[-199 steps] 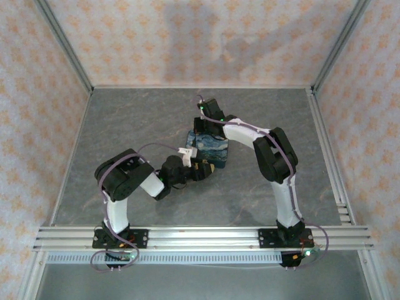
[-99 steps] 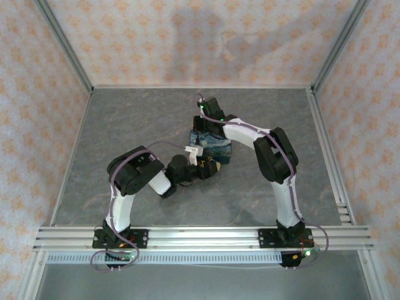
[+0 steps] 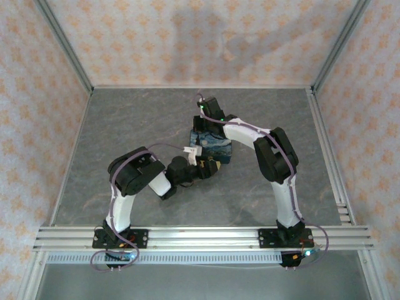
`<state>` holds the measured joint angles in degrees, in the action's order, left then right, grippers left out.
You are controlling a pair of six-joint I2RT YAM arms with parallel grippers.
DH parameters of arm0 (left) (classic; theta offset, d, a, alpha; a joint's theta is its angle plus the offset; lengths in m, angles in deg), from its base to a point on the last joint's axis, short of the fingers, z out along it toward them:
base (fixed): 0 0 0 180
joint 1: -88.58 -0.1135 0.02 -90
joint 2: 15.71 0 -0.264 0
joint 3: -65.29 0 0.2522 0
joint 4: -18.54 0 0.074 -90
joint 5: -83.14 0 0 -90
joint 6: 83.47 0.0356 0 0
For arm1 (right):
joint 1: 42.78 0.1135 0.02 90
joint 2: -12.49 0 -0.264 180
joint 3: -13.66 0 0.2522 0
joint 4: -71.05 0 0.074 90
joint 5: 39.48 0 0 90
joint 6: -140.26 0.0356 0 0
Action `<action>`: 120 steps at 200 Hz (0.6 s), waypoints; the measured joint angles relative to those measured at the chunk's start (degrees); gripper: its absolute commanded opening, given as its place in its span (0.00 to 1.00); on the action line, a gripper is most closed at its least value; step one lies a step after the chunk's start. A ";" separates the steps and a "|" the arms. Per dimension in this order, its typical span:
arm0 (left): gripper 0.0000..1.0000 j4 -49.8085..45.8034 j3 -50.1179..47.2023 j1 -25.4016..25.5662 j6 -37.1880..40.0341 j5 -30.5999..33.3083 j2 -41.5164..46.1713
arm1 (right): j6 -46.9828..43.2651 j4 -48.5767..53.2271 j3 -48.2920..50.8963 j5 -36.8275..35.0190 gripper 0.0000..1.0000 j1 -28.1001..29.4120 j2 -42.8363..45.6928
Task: Unlock a padlock with a key
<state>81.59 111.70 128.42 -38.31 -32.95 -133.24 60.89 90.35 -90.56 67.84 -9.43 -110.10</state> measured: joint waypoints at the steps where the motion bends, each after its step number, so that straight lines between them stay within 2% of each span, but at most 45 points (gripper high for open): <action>1: 0.54 0.04 0.09 0.04 0.04 -0.02 -0.07 | 0.00 0.00 0.00 0.00 0.00 -0.02 0.00; 60: 0.59 2.40 2.25 0.81 -1.70 0.87 -2.51 | 0.00 0.24 0.15 0.00 0.00 0.00 0.52; 120: 0.46 1.22 3.21 1.07 -2.47 3.23 -3.13 | -0.02 0.39 0.37 0.00 0.00 0.00 0.85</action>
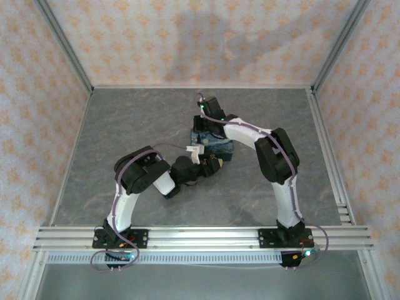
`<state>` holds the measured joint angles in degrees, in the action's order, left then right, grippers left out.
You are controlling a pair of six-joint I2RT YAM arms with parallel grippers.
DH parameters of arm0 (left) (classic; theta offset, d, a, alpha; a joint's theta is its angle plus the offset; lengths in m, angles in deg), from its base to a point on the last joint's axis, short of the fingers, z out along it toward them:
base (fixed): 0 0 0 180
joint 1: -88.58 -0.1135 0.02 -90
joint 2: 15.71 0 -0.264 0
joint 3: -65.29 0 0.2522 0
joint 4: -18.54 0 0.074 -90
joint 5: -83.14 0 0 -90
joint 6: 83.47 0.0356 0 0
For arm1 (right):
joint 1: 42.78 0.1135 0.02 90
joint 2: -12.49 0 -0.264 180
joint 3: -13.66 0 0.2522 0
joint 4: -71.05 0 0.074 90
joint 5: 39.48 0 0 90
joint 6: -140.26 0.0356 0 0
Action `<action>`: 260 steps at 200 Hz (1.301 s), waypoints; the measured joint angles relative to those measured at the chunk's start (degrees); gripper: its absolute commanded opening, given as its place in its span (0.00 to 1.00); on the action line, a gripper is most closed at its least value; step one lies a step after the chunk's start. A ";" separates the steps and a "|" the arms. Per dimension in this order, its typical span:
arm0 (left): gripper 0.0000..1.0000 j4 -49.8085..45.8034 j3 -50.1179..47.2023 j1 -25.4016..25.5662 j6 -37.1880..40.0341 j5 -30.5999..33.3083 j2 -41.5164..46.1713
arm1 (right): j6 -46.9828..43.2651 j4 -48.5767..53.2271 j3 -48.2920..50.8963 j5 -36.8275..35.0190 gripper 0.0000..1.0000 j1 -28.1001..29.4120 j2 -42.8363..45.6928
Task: Unlock a padlock with a key
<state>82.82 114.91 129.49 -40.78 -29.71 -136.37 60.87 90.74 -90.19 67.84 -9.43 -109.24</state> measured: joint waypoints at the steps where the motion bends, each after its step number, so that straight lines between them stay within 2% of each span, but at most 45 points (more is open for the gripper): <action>1: 0.46 0.00 0.02 0.00 -0.02 0.02 -0.02 | 0.00 0.00 0.00 0.00 0.00 0.00 0.02; 21: 0.44 -0.09 0.13 0.20 0.79 0.92 -0.26 | -0.04 -0.07 0.52 -0.02 0.00 0.00 0.44; 39: 0.54 -0.24 0.37 0.33 0.61 1.40 -0.26 | -0.15 -0.20 1.01 0.00 0.00 -0.02 0.85; 49: 0.54 -0.35 0.98 0.39 -0.15 1.44 -0.28 | -0.20 -0.46 1.16 -0.04 0.00 -0.02 0.96; 75: 0.41 -0.85 2.49 0.37 -0.63 2.56 -1.29 | -0.20 -0.98 1.53 0.00 0.00 -0.07 1.36; 87: 0.39 -0.92 2.69 0.37 0.09 2.99 -1.53 | -0.20 -1.09 1.81 0.00 0.00 -0.07 1.53; 109: 0.25 -1.49 2.80 0.37 1.25 3.85 -1.60 | -0.20 -1.42 2.05 0.00 0.00 -0.07 1.60; 123: 0.21 -1.97 2.89 0.37 2.10 4.37 -1.60 | -0.20 -1.53 2.16 0.02 0.00 -0.13 1.66; 134: 0.14 -2.32 2.91 0.37 2.71 4.76 -1.60 | -0.20 -1.66 2.25 0.04 0.00 -0.17 1.70; 147: 0.12 -2.64 2.91 0.33 3.21 5.31 -1.57 | -0.20 -2.05 2.38 0.07 0.00 -0.17 1.79; 169: 0.01 -2.97 2.91 0.13 2.40 5.07 -1.25 | -0.17 -2.36 2.89 0.07 0.00 -0.17 2.16; 204: 0.00 -8.57 2.99 -0.55 4.00 2.05 1.05 | 0.26 -3.98 5.51 0.42 0.00 -1.01 3.43; 260: 0.00 -27.71 4.02 -2.95 6.73 -5.16 8.87 | 2.99 -5.81 11.74 1.64 0.00 -3.96 7.82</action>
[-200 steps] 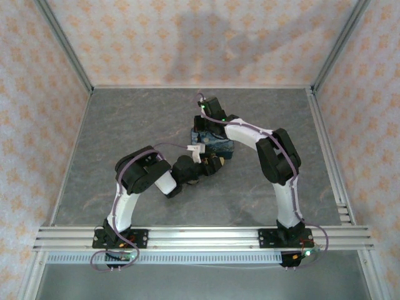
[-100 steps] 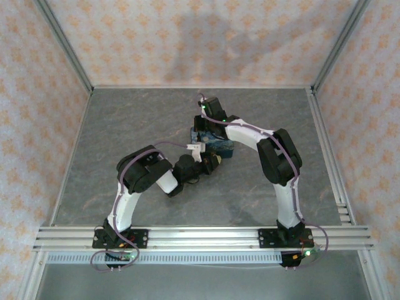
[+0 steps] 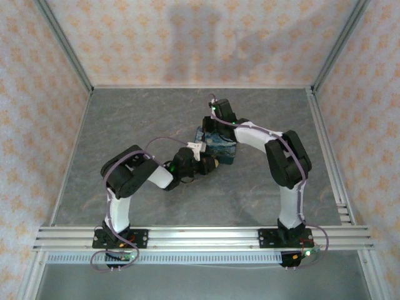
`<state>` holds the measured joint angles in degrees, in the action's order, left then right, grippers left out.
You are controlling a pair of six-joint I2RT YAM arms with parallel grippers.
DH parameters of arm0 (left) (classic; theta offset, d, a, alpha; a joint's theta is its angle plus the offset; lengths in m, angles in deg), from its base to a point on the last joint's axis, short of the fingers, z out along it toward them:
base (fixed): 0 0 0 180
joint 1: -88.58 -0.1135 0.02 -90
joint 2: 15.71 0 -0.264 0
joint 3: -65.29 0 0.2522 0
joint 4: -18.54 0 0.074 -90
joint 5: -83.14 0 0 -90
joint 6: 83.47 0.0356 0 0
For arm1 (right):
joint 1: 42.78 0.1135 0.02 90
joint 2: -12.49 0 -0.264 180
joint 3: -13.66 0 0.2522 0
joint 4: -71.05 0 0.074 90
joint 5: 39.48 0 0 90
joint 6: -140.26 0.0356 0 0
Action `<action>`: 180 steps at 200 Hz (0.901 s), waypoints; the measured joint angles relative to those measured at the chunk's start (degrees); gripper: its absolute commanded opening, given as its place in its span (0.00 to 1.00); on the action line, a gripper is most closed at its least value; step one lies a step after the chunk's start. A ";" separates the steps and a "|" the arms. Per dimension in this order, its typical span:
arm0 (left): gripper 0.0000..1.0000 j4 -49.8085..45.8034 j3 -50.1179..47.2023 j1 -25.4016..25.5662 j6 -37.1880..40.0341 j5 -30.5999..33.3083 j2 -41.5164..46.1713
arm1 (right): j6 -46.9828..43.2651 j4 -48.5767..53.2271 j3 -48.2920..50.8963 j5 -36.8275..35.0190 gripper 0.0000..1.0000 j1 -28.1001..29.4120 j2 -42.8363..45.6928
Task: Unlock a padlock with a key
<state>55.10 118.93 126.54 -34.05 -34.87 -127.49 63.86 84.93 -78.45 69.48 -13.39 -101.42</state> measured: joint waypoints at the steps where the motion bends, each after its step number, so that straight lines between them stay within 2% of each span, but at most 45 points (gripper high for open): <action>1: 0.00 -0.33 0.09 -0.04 0.02 -0.11 0.11 | 0.04 -0.04 0.11 0.00 0.00 -0.04 0.11; 34: 0.00 -13.70 5.03 -1.01 1.88 -3.50 2.16 | 2.32 -0.66 6.08 0.68 0.00 -2.84 5.31; 69: 0.00 -25.62 8.55 -1.29 3.56 -4.15 4.55 | 4.44 -1.92 13.49 1.62 0.00 -4.55 14.62; 112: 0.00 -29.57 8.59 -1.60 2.93 -4.17 6.10 | 6.45 -4.09 22.93 2.45 0.00 -6.14 29.16; 180: 0.00 -33.66 11.74 -1.60 -2.08 -6.29 6.01 | 10.01 -3.89 40.37 2.97 0.00 -6.58 57.13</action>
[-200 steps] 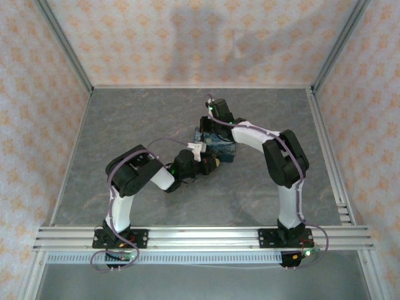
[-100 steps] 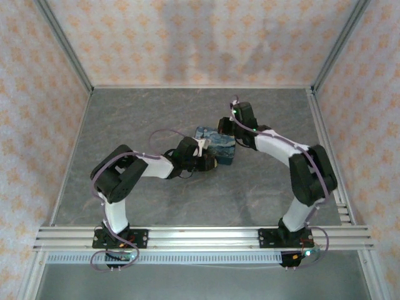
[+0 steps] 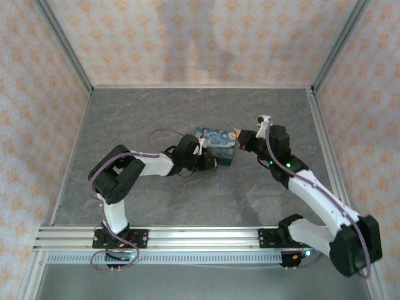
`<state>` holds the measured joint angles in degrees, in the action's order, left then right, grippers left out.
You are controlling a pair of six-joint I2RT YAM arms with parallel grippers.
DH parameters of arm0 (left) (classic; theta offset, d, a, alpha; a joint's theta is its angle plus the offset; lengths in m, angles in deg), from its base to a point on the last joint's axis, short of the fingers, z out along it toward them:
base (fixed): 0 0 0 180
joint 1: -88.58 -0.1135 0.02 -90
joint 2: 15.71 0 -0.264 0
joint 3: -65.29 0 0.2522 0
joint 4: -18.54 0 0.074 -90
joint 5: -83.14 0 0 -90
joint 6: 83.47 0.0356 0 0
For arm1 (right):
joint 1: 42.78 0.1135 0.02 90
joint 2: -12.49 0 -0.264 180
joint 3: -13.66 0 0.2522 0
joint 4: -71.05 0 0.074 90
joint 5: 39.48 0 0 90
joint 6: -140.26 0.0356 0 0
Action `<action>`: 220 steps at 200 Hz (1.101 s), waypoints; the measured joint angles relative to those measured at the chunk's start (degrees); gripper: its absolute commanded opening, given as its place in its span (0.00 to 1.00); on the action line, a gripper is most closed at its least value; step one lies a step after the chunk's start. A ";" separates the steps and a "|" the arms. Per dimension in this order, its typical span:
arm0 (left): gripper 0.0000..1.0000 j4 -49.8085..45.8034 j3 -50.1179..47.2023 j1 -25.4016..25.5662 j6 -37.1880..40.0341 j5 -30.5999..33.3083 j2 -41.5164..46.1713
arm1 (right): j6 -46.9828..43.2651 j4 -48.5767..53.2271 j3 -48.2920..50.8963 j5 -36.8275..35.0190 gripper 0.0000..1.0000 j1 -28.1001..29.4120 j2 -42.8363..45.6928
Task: Unlock a padlock with a key
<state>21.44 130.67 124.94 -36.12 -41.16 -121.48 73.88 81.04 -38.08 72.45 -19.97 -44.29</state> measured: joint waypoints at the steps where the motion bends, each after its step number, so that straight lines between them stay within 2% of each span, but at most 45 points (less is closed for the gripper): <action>1: 0.00 -0.09 0.09 0.00 -0.13 -0.07 0.00 | 0.13 -0.02 0.22 0.02 0.00 0.00 0.26; 32: 0.00 -0.92 1.95 -0.04 -2.45 -1.31 0.00 | 5.81 -2.89 9.38 2.05 0.00 0.02 8.37; 75: 0.00 -1.01 3.15 -0.15 -5.44 -2.43 0.00 | 12.44 -7.30 18.29 4.76 0.00 0.00 13.20; 107: 0.00 -0.83 3.15 -0.52 -7.19 -2.99 0.00 | 17.16 -14.78 24.17 6.56 0.00 0.00 16.15; 141: 0.00 0.46 3.15 -0.92 -8.85 -3.21 0.00 | 21.00 -21.84 29.68 7.04 0.00 0.00 16.35; 176: 0.00 1.60 3.15 -1.64 -10.10 -3.19 0.00 | 23.19 -26.05 31.01 6.95 0.00 0.02 15.85; 220: 0.00 3.87 3.15 -2.27 -11.98 -3.17 0.04 | 25.38 -33.62 31.47 5.88 0.00 1.57 7.30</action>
<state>25.31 133.81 122.67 -48.10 -44.33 -121.44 99.25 47.42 -6.61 78.33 -18.40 -36.98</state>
